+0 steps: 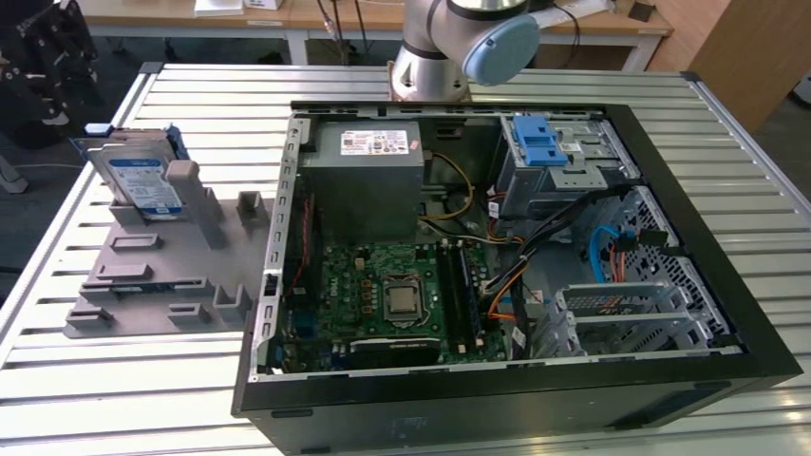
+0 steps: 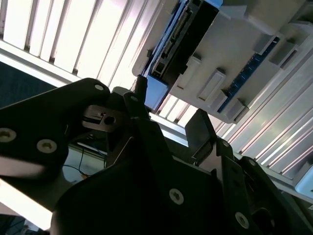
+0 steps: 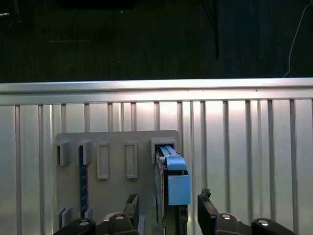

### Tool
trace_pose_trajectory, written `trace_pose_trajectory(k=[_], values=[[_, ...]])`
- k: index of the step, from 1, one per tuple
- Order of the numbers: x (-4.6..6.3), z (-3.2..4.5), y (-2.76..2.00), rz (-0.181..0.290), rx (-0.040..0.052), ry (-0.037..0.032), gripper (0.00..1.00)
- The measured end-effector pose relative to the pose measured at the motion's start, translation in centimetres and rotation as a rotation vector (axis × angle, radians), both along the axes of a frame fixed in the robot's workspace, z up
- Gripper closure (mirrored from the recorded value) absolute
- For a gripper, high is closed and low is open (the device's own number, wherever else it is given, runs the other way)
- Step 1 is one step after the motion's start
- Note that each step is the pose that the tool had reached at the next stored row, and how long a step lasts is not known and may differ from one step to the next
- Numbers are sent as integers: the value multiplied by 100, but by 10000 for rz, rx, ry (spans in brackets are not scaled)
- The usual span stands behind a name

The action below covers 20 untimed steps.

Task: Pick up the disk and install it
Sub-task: 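Pick up the disk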

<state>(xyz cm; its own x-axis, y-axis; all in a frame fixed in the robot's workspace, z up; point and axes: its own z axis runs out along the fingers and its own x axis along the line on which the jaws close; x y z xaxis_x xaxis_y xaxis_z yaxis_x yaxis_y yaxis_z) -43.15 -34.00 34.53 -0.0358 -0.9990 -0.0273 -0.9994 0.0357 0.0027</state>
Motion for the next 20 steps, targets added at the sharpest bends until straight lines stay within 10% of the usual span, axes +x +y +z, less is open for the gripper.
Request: trace_pose_trajectory(k=[20], values=[[-6,-157,19,0,91,16,41]])
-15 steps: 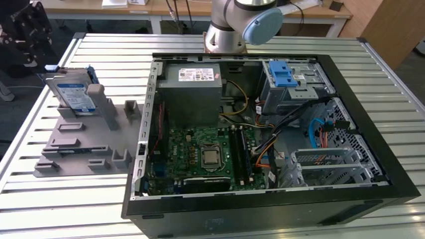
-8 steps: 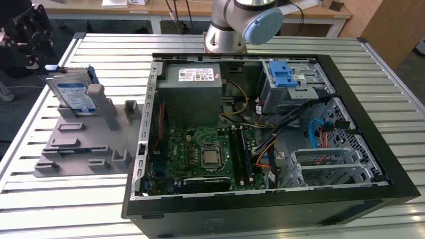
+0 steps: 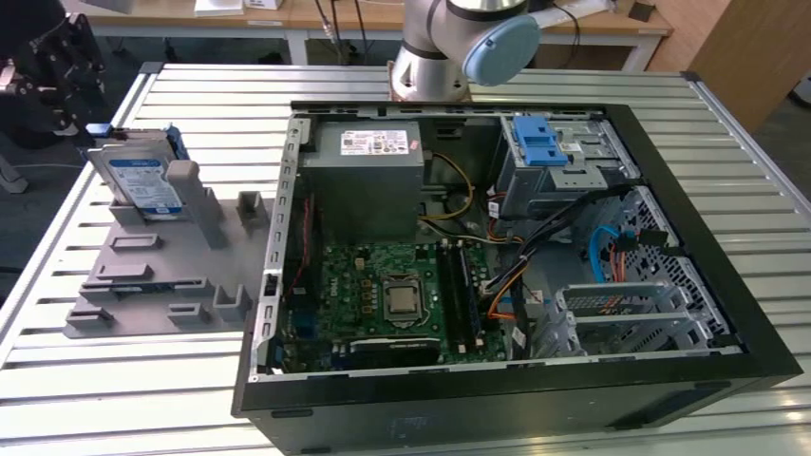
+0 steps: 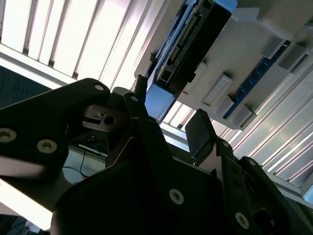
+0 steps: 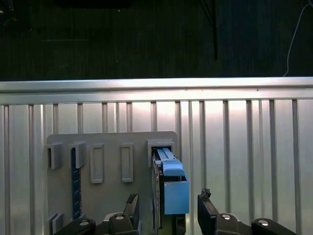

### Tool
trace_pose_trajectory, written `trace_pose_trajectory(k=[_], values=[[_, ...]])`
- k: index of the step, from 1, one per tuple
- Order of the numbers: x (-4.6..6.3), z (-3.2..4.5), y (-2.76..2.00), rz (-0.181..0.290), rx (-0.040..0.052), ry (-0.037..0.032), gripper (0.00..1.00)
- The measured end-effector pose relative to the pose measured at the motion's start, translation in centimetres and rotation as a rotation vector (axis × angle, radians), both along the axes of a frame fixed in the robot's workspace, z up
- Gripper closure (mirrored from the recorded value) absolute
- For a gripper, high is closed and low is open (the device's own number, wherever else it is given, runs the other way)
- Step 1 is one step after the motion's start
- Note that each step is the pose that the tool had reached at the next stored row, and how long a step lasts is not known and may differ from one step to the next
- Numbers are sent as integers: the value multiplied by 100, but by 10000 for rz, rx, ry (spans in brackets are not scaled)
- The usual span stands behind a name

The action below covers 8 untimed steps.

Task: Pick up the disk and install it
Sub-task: 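Pick up the disk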

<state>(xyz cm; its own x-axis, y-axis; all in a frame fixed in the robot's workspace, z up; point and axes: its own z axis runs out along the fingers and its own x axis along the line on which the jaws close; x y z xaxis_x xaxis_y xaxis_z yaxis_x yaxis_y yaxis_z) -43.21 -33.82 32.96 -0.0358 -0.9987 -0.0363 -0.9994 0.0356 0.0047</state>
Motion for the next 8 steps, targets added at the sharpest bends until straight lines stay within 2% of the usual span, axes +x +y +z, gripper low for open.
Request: trace_pose_trajectory(k=[8], values=[[-1,-65,14,-1,1,27,41]])
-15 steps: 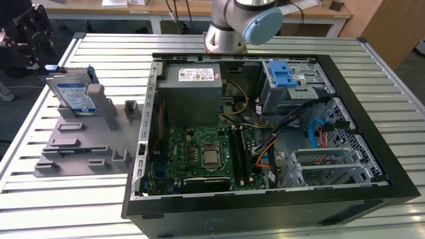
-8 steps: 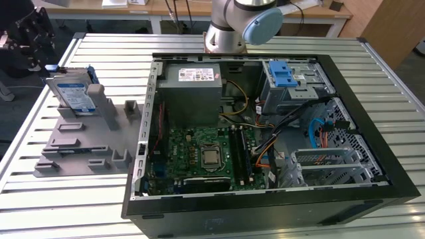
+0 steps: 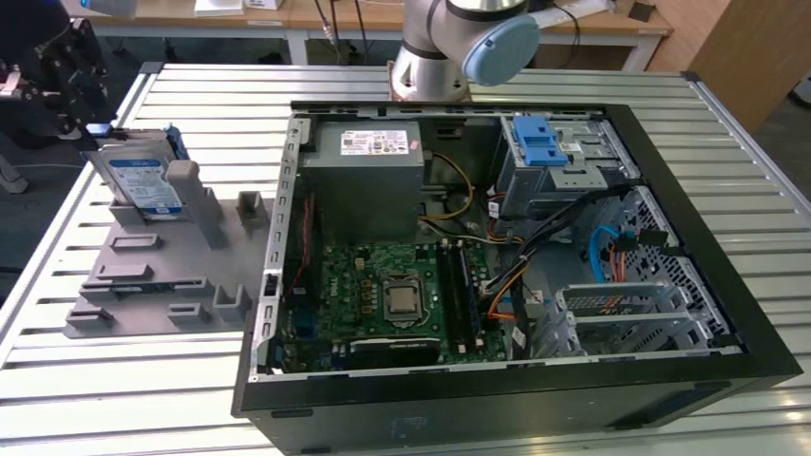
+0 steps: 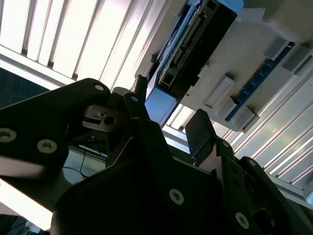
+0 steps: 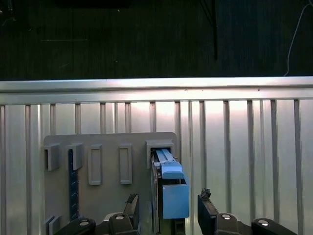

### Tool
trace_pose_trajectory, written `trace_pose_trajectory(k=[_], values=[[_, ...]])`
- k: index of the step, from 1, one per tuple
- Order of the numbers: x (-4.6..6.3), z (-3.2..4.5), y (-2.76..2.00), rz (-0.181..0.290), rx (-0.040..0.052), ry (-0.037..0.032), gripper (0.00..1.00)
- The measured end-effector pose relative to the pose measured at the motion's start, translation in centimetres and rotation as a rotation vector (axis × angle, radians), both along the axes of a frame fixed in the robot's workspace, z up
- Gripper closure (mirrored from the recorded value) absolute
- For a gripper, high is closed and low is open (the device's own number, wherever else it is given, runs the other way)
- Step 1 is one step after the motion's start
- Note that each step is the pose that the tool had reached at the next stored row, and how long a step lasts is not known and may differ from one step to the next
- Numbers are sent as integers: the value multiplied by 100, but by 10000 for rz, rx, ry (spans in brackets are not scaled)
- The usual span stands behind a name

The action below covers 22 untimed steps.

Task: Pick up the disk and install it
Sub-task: 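Pick up the disk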

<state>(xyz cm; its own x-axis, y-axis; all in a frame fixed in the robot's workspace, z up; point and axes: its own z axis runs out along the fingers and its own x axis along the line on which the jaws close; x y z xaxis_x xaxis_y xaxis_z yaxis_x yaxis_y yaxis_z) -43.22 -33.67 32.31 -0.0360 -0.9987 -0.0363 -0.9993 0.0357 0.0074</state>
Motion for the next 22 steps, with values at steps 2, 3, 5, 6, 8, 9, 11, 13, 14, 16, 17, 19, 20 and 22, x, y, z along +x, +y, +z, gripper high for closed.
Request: trace_pose_trajectory(k=[2,3,5,6,8,9,11,13,14,16,17,19,20,22], values=[[0,-25,5,0,-6,9,41],[-1,-38,7,0,-11,13,41],[-2,-64,11,1,-14,15,41],[-5,-75,12,1,-14,16,41],[-14,-94,12,8,-14,15,41],[-16,-104,12,14,-14,14,41],[-20,-122,12,17,-14,16,41],[-24,-141,12,26,-14,15,41],[-28,-151,12,41,-14,14,41],[-36,-169,12,111,-13,15,41],[-40,-177,12,152,-13,16,41],[-46,-194,12,232,-11,15,41],[-47,-203,12,254,-11,15,41],[-51,-221,12,272,-11,15,41]])
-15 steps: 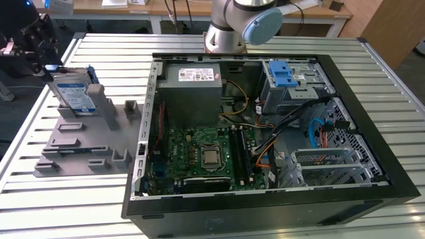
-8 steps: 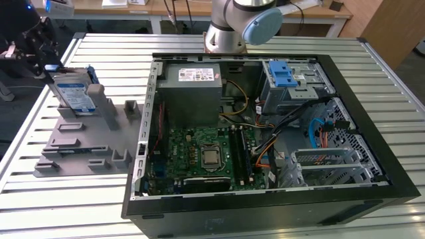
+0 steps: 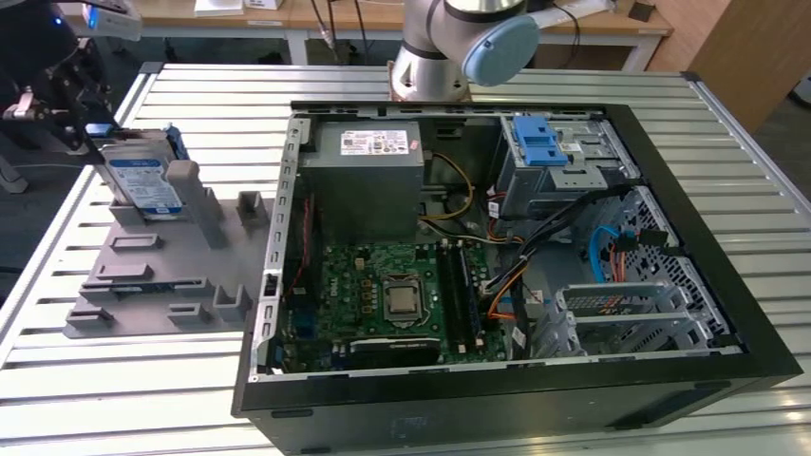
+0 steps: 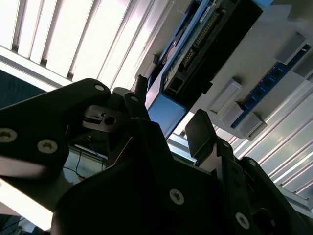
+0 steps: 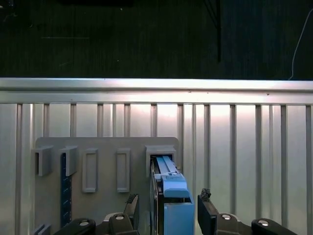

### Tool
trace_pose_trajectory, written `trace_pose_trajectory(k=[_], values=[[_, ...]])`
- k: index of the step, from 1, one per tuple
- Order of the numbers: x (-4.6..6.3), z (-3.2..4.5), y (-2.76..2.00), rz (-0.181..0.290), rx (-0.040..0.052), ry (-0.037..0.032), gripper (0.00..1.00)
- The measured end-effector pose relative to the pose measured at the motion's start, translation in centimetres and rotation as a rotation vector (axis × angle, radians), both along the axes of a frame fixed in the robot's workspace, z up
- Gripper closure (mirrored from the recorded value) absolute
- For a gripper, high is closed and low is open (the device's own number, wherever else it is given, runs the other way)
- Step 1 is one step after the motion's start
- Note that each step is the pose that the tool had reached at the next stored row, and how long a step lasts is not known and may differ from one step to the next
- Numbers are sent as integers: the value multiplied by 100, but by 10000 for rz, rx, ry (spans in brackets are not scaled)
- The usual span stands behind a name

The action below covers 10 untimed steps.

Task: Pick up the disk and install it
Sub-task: 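Pick up the disk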

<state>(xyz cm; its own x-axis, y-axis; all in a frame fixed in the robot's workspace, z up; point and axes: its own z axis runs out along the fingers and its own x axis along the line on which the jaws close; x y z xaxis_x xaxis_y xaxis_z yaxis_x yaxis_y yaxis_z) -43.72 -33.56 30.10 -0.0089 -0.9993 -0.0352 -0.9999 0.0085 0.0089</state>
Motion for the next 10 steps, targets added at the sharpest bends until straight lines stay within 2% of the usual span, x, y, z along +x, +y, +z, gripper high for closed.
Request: trace_pose_trajectory(k=[10], values=[[-5,-83,22,10,3,-1,41]])
